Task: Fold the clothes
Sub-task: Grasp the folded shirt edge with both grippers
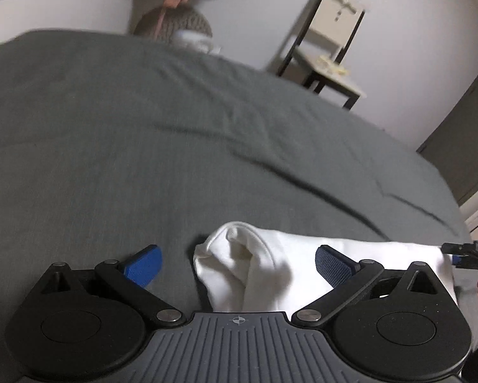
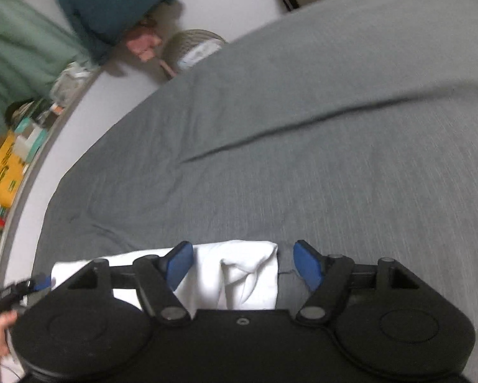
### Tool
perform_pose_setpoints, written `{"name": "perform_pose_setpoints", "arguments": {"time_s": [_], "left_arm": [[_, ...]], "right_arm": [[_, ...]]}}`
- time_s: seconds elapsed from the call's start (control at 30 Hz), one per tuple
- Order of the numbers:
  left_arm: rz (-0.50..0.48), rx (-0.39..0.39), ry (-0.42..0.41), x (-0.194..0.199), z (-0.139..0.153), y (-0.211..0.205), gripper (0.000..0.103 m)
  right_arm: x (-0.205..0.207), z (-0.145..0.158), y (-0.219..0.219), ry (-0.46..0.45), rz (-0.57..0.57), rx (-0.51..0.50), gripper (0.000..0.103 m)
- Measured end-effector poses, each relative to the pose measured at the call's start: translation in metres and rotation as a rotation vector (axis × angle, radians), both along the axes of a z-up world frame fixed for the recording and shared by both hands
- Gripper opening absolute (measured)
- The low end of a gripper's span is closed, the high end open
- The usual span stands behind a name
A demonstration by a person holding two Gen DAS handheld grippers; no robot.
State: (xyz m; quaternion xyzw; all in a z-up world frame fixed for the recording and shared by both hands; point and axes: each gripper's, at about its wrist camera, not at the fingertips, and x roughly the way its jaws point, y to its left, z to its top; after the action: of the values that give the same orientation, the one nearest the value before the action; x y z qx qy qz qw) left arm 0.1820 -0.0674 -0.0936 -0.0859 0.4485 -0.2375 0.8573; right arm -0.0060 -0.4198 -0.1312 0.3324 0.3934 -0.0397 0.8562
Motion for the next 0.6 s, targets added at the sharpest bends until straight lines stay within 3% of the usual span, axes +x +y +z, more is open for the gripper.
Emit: {"name": "perform_pose_setpoints", "arguments": {"time_s": [0.1, 0.2, 0.27, 0.33, 0.4, 0.5, 0.6], "left_arm": [[0.013, 0.028, 0.027, 0.006, -0.011, -0.008, 0.102], [0.039, 0.033, 0.0, 0.004, -0.017, -0.013, 0.098], [0.072, 0.029, -0.015, 0.004, -0.018, -0.013, 0.088], [0.1, 0.029, -0.025, 0.004, -0.018, -0.013, 0.069], [0.104, 0.038, -0.036, 0.001, -0.019, -0.015, 0.066], [0.072, 0.023, -0.042, -0.002, -0.021, -0.021, 0.04], [0.072, 0.059, -0.067, -0.006, -0.021, -0.028, 0.032]], "right_arm": [[-0.003, -0.001, -0.005, -0.043, 0.046, -0.027, 0.063], [-0.001, 0.003, -0.01, -0.067, 0.05, 0.008, 0.055], [0.0, 0.005, -0.012, -0.08, 0.054, 0.028, 0.039], [0.0, 0.004, -0.011, -0.078, 0.059, 0.028, 0.039], [-0.001, 0.004, -0.01, -0.076, 0.064, 0.029, 0.039], [-0.002, 0.002, -0.008, -0.073, 0.072, 0.029, 0.036], [-0.003, 0.003, -0.006, -0.075, 0.077, 0.027, 0.024]]}}
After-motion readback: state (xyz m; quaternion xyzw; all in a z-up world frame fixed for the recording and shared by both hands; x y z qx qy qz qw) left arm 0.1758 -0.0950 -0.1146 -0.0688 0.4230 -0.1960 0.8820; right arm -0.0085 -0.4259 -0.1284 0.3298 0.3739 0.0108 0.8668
